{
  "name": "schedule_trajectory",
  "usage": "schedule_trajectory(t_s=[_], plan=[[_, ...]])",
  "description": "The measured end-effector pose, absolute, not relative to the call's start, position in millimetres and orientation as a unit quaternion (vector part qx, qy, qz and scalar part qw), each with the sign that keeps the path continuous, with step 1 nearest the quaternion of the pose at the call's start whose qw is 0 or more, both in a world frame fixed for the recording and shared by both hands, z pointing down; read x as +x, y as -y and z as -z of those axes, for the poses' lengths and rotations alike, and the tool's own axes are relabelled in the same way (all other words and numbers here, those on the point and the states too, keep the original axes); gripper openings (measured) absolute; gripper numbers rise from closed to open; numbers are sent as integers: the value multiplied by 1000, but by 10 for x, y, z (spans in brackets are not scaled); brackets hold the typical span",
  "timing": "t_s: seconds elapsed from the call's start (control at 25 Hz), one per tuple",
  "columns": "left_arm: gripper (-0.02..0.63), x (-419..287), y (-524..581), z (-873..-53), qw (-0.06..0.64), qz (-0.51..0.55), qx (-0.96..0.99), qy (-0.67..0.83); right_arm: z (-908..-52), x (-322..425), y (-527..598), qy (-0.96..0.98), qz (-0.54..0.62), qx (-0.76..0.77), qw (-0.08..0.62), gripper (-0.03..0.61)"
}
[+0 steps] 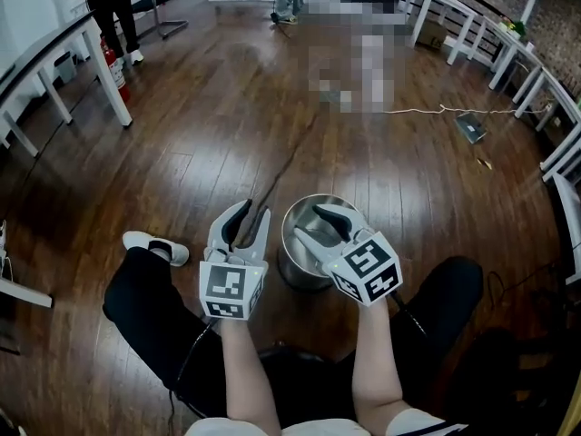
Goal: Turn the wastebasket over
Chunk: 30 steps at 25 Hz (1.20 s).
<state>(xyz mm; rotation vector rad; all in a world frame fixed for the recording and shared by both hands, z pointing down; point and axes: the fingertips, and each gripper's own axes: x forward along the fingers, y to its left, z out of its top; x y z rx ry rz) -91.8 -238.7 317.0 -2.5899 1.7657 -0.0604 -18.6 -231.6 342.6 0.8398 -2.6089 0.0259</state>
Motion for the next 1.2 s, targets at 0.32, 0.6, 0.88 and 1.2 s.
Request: schedule_trajectory(t_s=[0.32,0.6,0.88,1.2], plan=[[270,-1096,2516,-3528,-28,25,-806,-591,-4378,-443,2288,914,-103,255,297,249],[270,-1418,2491,-3813,-52,24,-784,-618,-5198,-547,2317,870,-139,272,387,200],[267,-1564,2496,-4032,-84,37,-771,-630,-5227,-597,2361,866,-130,283,392,61],[262,-1522,2521,-4071,-89,29,-773,-627,-5295,-625,2364,842,-113,294,438,67]])
